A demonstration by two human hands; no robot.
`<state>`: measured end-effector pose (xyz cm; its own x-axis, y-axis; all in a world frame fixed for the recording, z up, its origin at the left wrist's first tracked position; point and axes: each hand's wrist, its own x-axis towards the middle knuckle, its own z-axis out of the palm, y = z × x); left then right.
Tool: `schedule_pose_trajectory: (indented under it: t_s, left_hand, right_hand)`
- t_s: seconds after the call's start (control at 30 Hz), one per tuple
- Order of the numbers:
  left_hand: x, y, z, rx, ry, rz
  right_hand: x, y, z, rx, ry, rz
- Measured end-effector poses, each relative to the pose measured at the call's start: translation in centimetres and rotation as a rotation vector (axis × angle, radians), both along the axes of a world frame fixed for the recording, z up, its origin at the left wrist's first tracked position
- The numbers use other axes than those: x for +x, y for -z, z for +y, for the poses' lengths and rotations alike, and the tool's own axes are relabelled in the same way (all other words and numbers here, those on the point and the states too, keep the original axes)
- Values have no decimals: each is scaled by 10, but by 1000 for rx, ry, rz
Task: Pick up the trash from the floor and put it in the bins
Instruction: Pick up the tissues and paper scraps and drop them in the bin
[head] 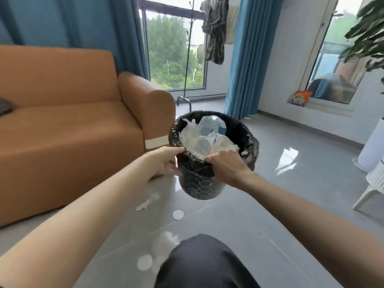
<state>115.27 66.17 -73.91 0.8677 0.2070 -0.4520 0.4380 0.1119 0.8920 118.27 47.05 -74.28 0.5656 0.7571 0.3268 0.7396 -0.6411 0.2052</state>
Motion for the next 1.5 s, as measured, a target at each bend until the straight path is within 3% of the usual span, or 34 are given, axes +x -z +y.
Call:
schedule_pose_trajectory:
  t_s: [0.13,0.23,0.4,0.67,1.07,1.4,1.43,1.5]
  left_hand:
    - [-34,-2,60,-122,-208,-21]
    - [-58,5,101,-105,-378,-40]
    - [-92,44,160,-10,-553,-29]
    - [-116,135,214,-77,-715,73]
    - [-122,219,255,-107,-862,128]
    - [-120,222,256,-191,-1087,-60]
    - [-121,222,254,-147,-1122,-56]
    - [-124,218,246,169,-1115,76]
  right_hand:
    - [-8,-16,79,-49,-119,65]
    - [-22,-7,133,-43,-243,119]
    - [-44,38,204,-70,-338,209]
    - [-56,122,281,-214,-444,235]
    - [-61,214,326,-226,-440,361]
    - [-30,224,309,-97,-455,418]
    - [-26,223,302,-59,-433,419]
    - [-19,221,287,16,-387,422]
